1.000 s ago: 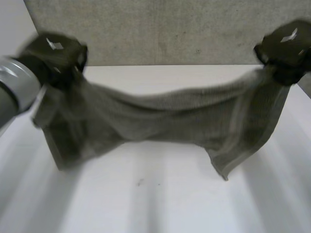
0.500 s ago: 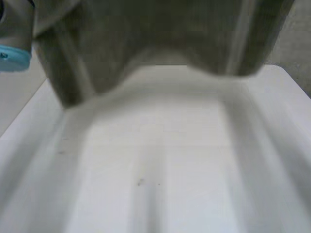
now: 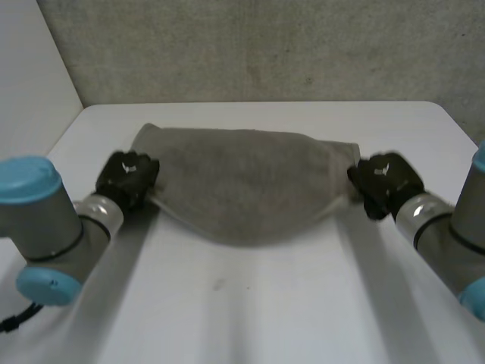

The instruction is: Fold the laundry

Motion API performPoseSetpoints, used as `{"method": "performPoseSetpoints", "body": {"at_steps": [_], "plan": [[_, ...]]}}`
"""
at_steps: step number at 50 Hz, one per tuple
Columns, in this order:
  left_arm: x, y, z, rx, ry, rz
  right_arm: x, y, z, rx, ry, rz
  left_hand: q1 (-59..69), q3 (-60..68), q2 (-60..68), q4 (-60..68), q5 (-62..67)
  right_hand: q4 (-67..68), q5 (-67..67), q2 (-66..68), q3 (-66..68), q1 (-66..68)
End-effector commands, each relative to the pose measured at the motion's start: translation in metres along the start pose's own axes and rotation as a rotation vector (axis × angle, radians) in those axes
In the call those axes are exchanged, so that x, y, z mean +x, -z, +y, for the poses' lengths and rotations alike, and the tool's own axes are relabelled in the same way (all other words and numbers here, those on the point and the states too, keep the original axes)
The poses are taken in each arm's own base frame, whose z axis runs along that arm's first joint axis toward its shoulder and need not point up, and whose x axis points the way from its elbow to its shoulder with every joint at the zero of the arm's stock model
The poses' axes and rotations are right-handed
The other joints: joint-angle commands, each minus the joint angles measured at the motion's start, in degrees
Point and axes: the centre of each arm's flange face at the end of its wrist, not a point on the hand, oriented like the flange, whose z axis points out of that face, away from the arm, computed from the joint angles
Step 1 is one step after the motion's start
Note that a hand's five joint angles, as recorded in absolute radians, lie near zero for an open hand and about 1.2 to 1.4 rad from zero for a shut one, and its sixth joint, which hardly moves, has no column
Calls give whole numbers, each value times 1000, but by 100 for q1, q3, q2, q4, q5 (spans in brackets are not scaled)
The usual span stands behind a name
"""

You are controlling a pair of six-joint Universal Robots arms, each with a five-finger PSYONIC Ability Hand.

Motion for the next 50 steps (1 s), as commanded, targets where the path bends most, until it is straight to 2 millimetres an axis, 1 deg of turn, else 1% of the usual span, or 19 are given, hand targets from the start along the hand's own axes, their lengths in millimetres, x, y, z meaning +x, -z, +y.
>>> {"method": "performPoseSetpoints", "body": {"at_steps": [1,2,3,4,6,8,15,19,26,37,39,40,41,42,43,44,45,46,50], "plan": [[11,14,21,-67,-20,30,4,4,30,-109,-24,-3,-774,-905,-909,-910,-881,1164,1376,1272,1215,2514],[9,17,21,-70,-28,26,11,3,34,-124,-34,16,-1840,-1971,-1975,-1976,-1947,1164,1376,1272,1215,2514],[8,20,20,-71,-38,25,18,4,36,-127,-42,31,-2151,-2281,-2285,-2286,-2257,1164,1376,1272,1215,2514],[8,20,20,-71,-38,25,18,4,36,-127,-42,32,-2154,-2284,-2288,-2289,-2260,1164,1376,1272,1215,2514],[8,22,21,-75,-47,26,32,8,35,-114,-55,62,-2272,-2402,-2406,-2407,-2378,1164,1376,1272,1215,2514],[7,25,23,-89,-57,23,38,9,37,-114,-66,73,-2823,-2954,-2958,-2959,-2930,1164,1376,1272,1215,2514],[4,25,29,-109,-58,10,52,9,45,-113,-143,76,-3012,-3142,-3146,-3147,-3118,1164,1376,1272,1215,2514],[-3,23,36,-128,-49,-12,61,7,49,-114,-165,93,-3012,-3142,-3146,-3147,-3118,1164,1376,1272,1215,2514],[-9,21,42,-149,-40,-28,64,7,49,-116,-165,102,-2945,-3075,-3079,-3080,-3051,1164,1376,1272,1215,2514],[-4,29,52,-189,-33,-10,63,7,51,-120,-167,100,-2810,-2941,-2945,-2946,-2917,1164,1376,1272,1215,2514],[-4,30,52,-192,-32,-10,64,7,51,-119,-167,102,-2692,-2823,-2827,-2828,-2799,1164,1376,1272,1215,2514],[-4,32,52,-196,-30,-8,64,7,51,-119,-167,102,-2509,-2639,-2644,-2645,-2615,1164,1376,1272,1215,2514],[-5,33,53,-205,-27,-10,64,7,51,-119,-167,102,-1908,-2038,-2042,-2043,-2014,1164,1376,1272,1215,2514],[-5,33,53,-205,-27,-10,64,7,51,-119,-167,102,-1902,-2032,-2036,-2037,-2008,1164,1376,1272,1215,2514],[-8,34,54,-213,-24,-16,64,7,51,-120,-167,103,-886,-1016,-1020,-1021,-992,1164,1376,1272,1215,2514],[-8,34,54,-213,-24,-16,64,7,51,-120,-167,103,-876,-1006,-1010,-1011,-982,1164,1376,1272,1215,2514],[-11,35,52,-211,-25,-23,64,7,51,-119,-163,100,773,643,639,638,667,1164,1376,1272,1215,2514],[-15,37,48,-206,-25,-33,63,7,51,-119,-159,98,1154,1023,1019,1018,1047,1164,1376,1272,1215,2514],[-23,43,38,-193,-27,-55,63,8,50,-126,-150,96,1158,1027,1023,1022,1051,1164,1376,1272,1215,2514]]}}
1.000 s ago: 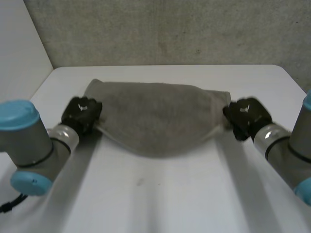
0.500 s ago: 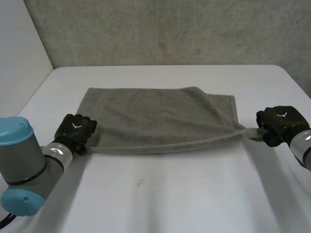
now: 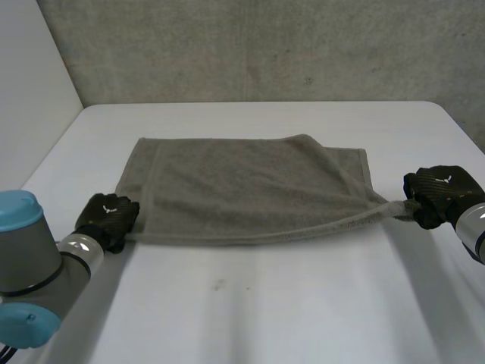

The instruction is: Fold the laundry

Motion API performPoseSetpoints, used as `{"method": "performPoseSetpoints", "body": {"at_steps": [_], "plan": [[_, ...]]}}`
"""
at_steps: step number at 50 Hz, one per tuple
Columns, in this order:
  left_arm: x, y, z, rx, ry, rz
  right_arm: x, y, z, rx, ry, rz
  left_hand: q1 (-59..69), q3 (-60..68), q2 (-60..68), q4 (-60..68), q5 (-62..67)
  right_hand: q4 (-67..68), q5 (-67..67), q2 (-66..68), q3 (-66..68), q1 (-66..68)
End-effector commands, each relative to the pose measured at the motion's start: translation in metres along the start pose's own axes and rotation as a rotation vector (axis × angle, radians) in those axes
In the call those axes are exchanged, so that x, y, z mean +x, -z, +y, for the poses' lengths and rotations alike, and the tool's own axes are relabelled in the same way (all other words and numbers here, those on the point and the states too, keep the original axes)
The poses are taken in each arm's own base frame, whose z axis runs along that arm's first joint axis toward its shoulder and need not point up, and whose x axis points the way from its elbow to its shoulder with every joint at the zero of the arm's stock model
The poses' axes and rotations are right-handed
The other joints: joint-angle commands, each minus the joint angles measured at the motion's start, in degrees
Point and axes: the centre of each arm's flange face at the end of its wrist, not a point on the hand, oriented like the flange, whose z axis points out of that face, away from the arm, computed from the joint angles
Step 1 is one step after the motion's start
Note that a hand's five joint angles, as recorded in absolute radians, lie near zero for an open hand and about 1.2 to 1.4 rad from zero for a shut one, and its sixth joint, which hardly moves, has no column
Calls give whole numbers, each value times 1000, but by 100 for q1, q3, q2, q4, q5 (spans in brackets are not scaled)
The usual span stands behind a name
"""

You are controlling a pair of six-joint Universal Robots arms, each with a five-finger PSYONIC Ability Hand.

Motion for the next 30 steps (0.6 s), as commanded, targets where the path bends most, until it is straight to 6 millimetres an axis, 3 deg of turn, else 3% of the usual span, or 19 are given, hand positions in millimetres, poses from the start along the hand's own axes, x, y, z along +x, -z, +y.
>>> {"method": "performPoseSetpoints", "body": {"at_steps": [1,5,7,8,9,10,12,15,22,24,25,27,29,30], "plan": [[-19,17,-16,17,4,-47,1,2,-3,-8,24,-3,1904,2016,2009,2010,2007,1164,1375,1272,1215,2514],[-26,35,-27,3,-1,-51,-2,15,-8,-46,97,-30,1904,2016,2009,2010,2007,1164,1375,1272,1215,2514],[-25,61,-33,-70,-58,-7,-6,43,-14,-134,246,-98,1904,2016,2009,2010,2007,1164,1375,1272,1215,2514],[-25,62,-33,-70,-59,-6,-6,43,-14,-134,246,-98,1904,2016,2009,2010,2007,1164,1375,1272,1215,2514],[-24,78,-32,-139,-110,35,-10,56,-12,-194,336,-155,1904,2016,2009,2010,2007,1164,1375,1272,1215,2514],[-24,78,-32,-140,-110,36,-11,67,-6,-268,411,-209,1904,2016,2009,2010,2007,1164,1375,1272,1215,2514],[-18,111,-31,-274,-205,152,-11,77,2,-343,463,-260,1904,2016,2009,2010,2007,1164,1375,1272,1215,2514],[-16,124,-35,-293,-248,186,-12,90,5,-396,550,-351,1904,2016,2009,2010,2007,1164,1375,1272,1215,2514],[-31,101,-54,-115,-275,47,0,77,-7,-319,521,-241,1904,2016,2009,2010,2007,1164,1375,1272,1215,2514],[-33,82,-57,-60,-259,13,7,61,-7,-283,467,-185,1904,2016,2009,2010,2007,1164,1375,1272,1215,2514],[-33,81,-57,-59,-259,13,7,61,-7,-283,467,-184,1904,2016,2009,2010,2007,1164,1375,1272,1215,2514],[-31,70,-60,-35,-255,15,13,37,-1,-267,427,-137,1904,2016,2009,2010,2007,1164,1375,1272,1215,2514],[-22,43,-65,6,-252,33,14,28,-1,-255,410,-124,1904,2016,2009,2010,2007,1164,1375,1272,1215,2514],[-22,43,-65,7,-252,33,14,27,-1,-255,410,-124,1904,2016,2009,2010,2007,1164,1375,1272,1215,2514]]}}
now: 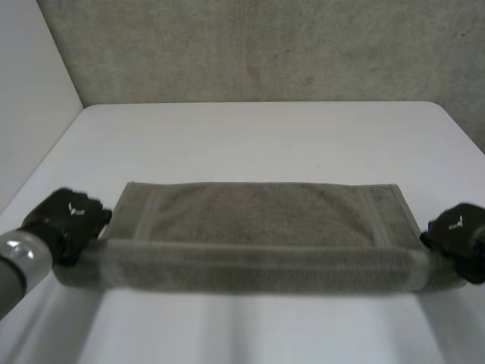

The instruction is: Fold the laundry

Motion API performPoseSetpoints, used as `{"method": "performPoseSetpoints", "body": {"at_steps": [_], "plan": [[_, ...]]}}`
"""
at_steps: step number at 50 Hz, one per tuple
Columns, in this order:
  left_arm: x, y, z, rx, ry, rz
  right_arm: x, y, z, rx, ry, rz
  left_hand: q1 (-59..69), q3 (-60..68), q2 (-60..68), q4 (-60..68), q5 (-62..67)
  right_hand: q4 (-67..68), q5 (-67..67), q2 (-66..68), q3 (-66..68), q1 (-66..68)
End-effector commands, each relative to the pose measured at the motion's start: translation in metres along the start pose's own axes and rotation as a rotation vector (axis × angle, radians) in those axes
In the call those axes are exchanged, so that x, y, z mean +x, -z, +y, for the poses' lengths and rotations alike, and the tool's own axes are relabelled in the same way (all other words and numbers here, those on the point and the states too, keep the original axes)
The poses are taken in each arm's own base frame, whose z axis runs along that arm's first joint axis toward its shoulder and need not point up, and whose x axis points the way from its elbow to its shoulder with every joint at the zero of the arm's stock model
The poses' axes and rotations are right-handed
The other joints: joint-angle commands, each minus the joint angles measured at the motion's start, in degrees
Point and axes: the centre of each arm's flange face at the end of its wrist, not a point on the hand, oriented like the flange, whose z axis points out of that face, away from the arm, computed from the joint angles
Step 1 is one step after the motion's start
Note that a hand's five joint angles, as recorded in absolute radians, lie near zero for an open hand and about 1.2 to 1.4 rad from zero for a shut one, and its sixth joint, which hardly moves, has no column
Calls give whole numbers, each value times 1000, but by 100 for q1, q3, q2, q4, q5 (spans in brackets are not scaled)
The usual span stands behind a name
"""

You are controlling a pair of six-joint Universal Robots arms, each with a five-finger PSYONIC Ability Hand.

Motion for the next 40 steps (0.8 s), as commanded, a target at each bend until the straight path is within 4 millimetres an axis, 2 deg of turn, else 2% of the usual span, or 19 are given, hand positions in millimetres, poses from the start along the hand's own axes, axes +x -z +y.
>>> {"method": "performPoseSetpoints", "body": {"at_steps": [1,2,3,5,6,8,9,14,20,26,27,28,29,30,32,36,37,39,40], "plan": [[2,-61,-21,123,21,-26,18,-46,-7,65,-116,108,1209,1037,1027,1027,1076,1163,1374,1272,1215,2514],[2,-76,-24,133,29,-26,18,-54,-13,80,-131,121,1209,1037,1027,1027,1076,1163,1374,1272,1215,2514],[2,-76,-24,134,29,-26,18,-55,-13,80,-132,121,1209,1037,1027,1027,1076,1163,1374,1272,1215,2514],[-2,-105,-27,152,38,-51,21,-75,-19,80,-164,163,1209,1037,1027,1027,1076,1163,1374,1272,1215,2514],[-2,-106,-27,152,38,-51,21,-75,-19,80,-164,164,1209,1037,1027,1027,1076,1163,1374,1272,1215,2514],[-4,-132,-30,165,35,-96,28,-93,-22,87,-179,226,1209,1037,1027,1027,1076,1163,1374,1272,1215,2514],[-4,-132,-30,165,35,-96,29,-93,-22,87,-179,226,1209,1037,1027,1027,1076,1163,1374,1272,1215,2514],[-9,-167,-31,162,34,-158,33,-123,-35,164,-169,301,1209,1037,1027,1027,1076,1163,1374,1272,1215,2514],[-7,-187,-30,171,33,-163,36,-147,-46,209,-148,347,1209,1037,1027,1027,1076,1163,1374,1272,1215,2514],[-3,-196,-36,199,28,-169,39,-159,-54,223,-140,390,1209,1037,1027,1027,1076,816,1027,925,868,2167],[-2,-197,-37,203,27,-171,41,-161,-56,226,-140,414,312,140,130,130,179,-2398,-2187,-2289,-2346,-1047],[-1,-197,-36,202,27,-172,44,-162,-57,227,-145,447,-3527,-3699,-3709,-3709,-3660,-5378,-5167,-5269,-5326,-4027],[-1,-197,-36,202,27,-172,44,-162,-57,227,-145,448,-3566,-3738,-3747,-3747,-3699,-5408,-5196,-5299,-5356,-4057],[-1,-196,-38,205,26,-171,50,-161,-58,226,-153,489,-5791,-5963,-5973,-5973,-5924,-5837,-5626,-5728,-5785,-4486],[-1,-194,-40,210,25,-173,56,-158,-60,230,-169,535,-5770,-5942,-5951,-5951,-5903,-5837,-5626,-5728,-5785,-4486],[-8,-179,-55,239,35,-198,74,-128,-73,295,-239,603,-5786,-5959,-5968,-5968,-5919,-5837,-5626,-5728,-5785,-4486],[-8,-179,-55,239,35,-198,74,-128,-73,296,-239,603,-5786,-5959,-5968,-5968,-5919,-5837,-5626,-5728,-5785,-4486],[-17,-163,-64,258,69,-216,82,-106,-79,346,-291,615,-5786,-5959,-5968,-5968,-5919,-5837,-5626,-5728,-5785,-4486],[-17,-163,-64,258,69,-216,82,-106,-79,346,-291,615,-5786,-5959,-5968,-5968,-5919,-5837,-5626,-5728,-5785,-4486]]}}
